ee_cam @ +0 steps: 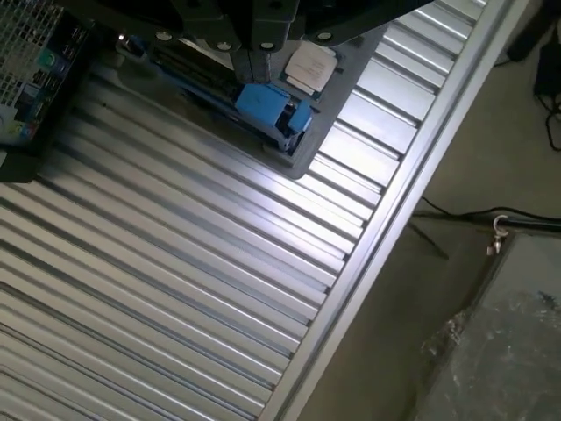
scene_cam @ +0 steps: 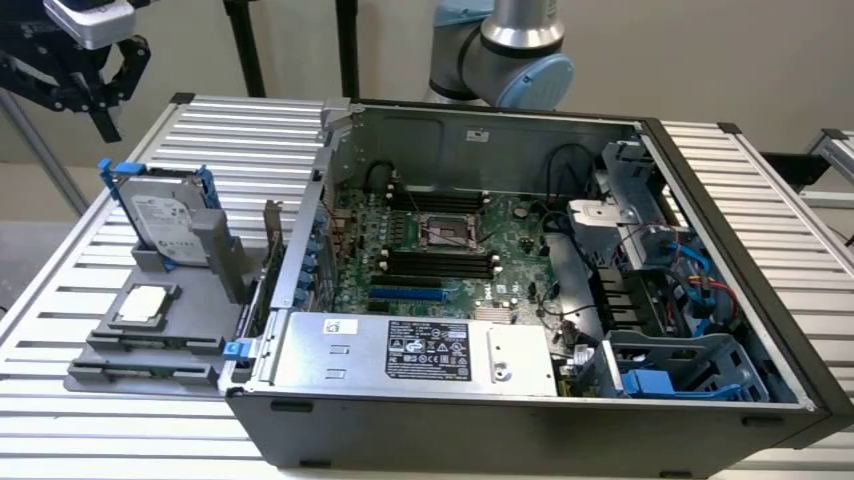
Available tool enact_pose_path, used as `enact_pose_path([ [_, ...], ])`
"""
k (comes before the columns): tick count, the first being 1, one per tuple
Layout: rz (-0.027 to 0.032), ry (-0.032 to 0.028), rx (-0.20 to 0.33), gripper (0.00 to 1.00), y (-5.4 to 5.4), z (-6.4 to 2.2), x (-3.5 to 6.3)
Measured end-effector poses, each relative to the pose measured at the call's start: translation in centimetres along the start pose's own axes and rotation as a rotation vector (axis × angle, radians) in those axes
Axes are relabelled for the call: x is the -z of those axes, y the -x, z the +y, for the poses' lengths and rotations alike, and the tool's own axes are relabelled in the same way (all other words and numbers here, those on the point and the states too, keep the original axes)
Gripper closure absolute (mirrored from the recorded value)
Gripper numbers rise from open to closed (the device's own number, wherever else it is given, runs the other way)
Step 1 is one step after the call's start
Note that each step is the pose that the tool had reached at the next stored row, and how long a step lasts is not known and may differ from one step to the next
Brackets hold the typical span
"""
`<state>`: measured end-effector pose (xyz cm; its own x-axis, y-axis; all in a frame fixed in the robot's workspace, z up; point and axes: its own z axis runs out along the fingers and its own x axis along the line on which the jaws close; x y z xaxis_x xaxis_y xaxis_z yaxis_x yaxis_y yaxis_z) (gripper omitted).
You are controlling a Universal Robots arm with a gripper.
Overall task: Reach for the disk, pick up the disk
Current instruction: 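Pick up the disk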
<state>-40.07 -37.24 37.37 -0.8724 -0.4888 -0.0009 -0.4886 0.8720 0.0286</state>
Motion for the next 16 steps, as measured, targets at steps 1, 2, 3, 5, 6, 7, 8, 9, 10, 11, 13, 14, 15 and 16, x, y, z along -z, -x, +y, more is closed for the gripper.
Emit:
enact_pose_path([
  [1, 0.0006, 0.0001, 0.019, 0.89, 0.00, 0.00, 0.00],
  [2, 0.0011, 0.0000, 0.036, 0.89, 0.00, 0.00, 0.00],
  [3, 0.0016, 0.0001, 0.054, 0.89, 0.00, 0.00, 0.00],
  [5, 0.0026, 0.0002, 0.091, 0.89, 0.00, 0.00, -0.01],
  [6, 0.0031, 0.0002, 0.108, 0.89, 0.00, 0.00, -0.01],
  [7, 0.0037, 0.0002, 0.126, 0.89, 0.00, 0.00, -0.01],
  [8, 0.0042, 0.0001, 0.146, 0.89, 0.00, 0.00, -0.01],
  [9, 0.0047, 0.0002, 0.163, 0.89, 0.00, 0.00, -0.01],
  [10, 0.0052, 0.0002, 0.182, 0.89, 0.00, 0.00, -0.01],
  [11, 0.0057, 0.0002, 0.200, 0.89, 0.00, 0.00, -0.02],
  [13, 0.0067, 0.0003, 0.235, 0.89, 0.00, -0.01, -0.03],
  [14, 0.0073, 0.0002, 0.254, 0.89, 0.00, -0.01, -0.03],
  [15, 0.0077, 0.0003, 0.273, 0.89, 0.00, -0.01, -0.04],
  [16, 0.0084, 0.0002, 0.291, 0.89, 0.00, 0.00, -0.04],
])
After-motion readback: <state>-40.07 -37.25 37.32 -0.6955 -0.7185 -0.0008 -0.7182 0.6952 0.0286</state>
